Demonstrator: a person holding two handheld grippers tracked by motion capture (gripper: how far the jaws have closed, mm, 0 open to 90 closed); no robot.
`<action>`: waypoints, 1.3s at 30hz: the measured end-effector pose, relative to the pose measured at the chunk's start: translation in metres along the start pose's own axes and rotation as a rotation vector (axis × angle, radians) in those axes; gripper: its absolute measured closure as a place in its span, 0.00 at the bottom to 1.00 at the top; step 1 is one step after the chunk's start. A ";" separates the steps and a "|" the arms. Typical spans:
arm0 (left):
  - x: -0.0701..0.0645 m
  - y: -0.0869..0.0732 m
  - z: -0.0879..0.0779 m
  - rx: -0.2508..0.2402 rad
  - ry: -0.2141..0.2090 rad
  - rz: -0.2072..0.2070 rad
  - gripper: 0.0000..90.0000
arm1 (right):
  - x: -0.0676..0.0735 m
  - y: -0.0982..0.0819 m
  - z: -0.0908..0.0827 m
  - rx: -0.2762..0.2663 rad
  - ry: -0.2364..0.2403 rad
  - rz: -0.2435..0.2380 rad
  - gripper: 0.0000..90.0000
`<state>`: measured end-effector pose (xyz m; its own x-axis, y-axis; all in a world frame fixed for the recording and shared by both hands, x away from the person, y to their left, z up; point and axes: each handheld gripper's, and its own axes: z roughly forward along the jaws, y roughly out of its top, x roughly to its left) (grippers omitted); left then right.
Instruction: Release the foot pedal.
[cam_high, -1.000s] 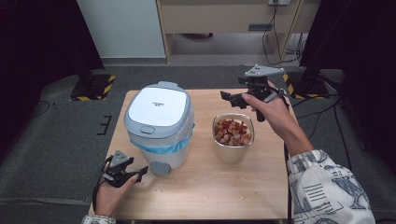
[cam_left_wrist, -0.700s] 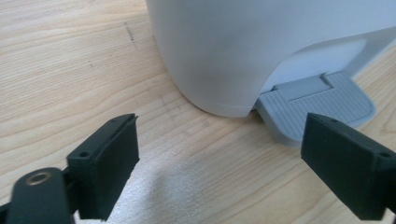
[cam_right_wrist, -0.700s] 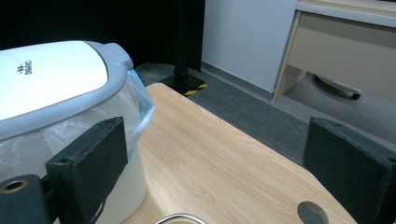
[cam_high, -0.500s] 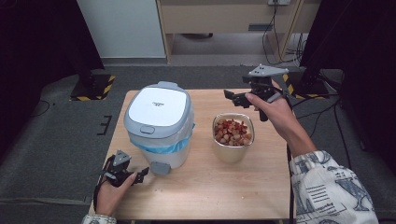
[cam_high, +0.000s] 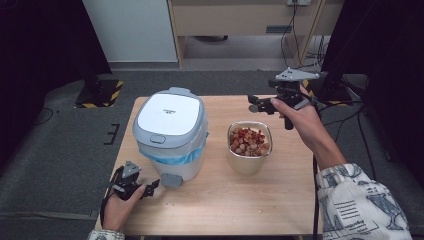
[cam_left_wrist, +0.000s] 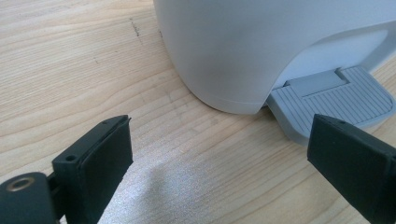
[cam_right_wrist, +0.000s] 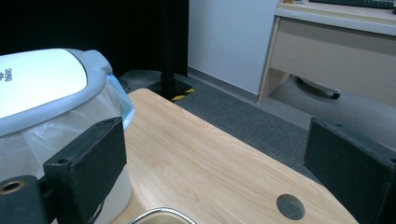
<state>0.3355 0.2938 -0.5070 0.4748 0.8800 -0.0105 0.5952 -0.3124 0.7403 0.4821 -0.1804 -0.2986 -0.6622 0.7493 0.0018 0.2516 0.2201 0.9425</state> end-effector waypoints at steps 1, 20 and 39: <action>0.000 0.000 0.000 0.000 0.000 -0.001 0.06 | -0.001 -0.001 -0.001 -0.001 -0.004 0.000 0.07; 0.000 0.000 0.001 0.008 0.002 -0.004 0.06 | -0.025 -0.020 -0.023 -0.003 -0.087 0.046 0.06; 0.002 -0.001 0.000 0.009 0.007 -0.013 0.06 | -0.046 -0.058 -0.053 0.022 -0.168 0.081 0.06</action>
<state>0.3357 0.2956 -0.5081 0.4625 0.8865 -0.0153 0.6074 -0.3042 0.7338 0.4604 -0.2603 -0.3359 -0.5126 0.8584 0.0194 0.3160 0.1676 0.9338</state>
